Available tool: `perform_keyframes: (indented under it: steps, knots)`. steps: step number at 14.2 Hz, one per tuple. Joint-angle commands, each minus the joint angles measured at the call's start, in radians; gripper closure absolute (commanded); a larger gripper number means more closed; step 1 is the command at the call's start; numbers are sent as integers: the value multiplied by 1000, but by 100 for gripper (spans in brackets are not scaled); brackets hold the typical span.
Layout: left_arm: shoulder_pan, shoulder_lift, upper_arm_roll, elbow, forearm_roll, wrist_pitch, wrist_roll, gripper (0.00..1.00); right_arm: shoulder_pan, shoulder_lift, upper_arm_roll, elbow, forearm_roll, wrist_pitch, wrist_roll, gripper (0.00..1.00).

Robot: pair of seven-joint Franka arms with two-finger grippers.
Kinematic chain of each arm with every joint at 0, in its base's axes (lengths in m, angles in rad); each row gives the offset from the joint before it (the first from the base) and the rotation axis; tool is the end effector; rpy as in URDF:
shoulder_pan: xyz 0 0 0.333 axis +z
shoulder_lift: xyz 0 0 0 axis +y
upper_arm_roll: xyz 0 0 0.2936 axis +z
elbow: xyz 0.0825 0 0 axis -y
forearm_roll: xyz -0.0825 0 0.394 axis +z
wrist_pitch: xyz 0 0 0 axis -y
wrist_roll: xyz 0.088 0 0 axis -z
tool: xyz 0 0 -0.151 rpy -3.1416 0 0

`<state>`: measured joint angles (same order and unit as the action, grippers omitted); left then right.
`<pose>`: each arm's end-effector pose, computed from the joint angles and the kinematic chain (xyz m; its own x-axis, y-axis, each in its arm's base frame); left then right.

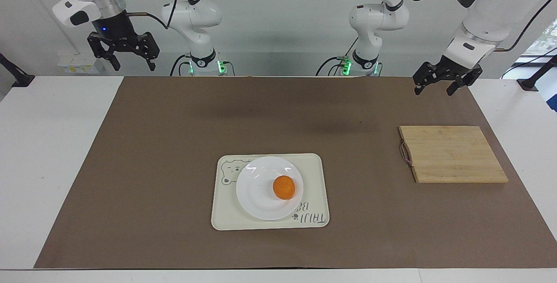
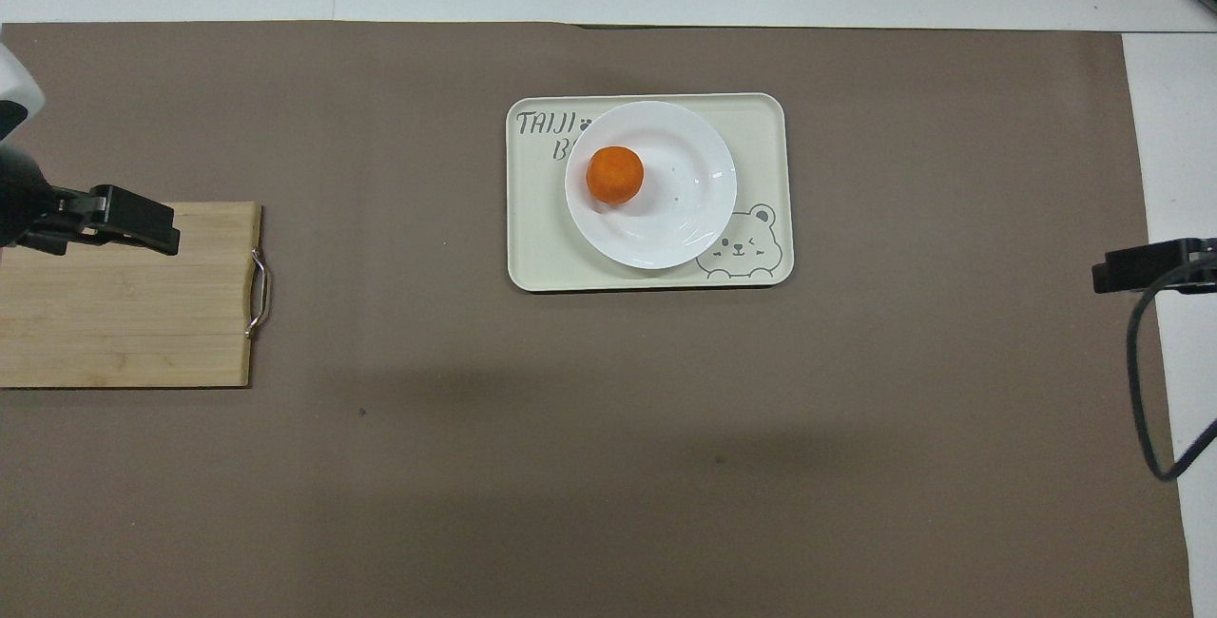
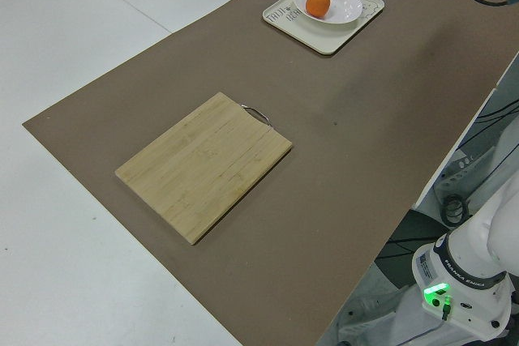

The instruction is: Place orange and plate with both arms

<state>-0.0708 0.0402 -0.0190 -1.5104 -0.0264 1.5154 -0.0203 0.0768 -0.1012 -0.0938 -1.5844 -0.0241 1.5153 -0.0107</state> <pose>0.5665 -0.0549 0.5595 0.9968 -0.0709 -0.0357 -0.0699 -0.9972 0.0264 0.5304 -0.0151 0.6018 0.9995 -0.0075 0.0315 -0.0079 -0.9999 0.0149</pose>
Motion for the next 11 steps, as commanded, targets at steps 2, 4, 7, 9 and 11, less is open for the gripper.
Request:
perform_keyframes:
  steps: [2,4,7,9,11]
  knots:
    - [2,-8,1,1,-7,-7,11,0,0,-8,2,-14,16,9,21,0]
    - [2,-8,1,1,-9,-6,11,0,-2,5,11,-3,16,13,49,0]
    - [2,-8,1,1,-7,-6,11,0,-2,0,16,-6,16,9,61,0]
    - [2,-8,1,1,-7,-6,11,0,-2,0,16,-8,16,8,57,0]
    - [2,-8,1,1,-7,-6,11,0,-3,3,14,-5,16,16,54,0]
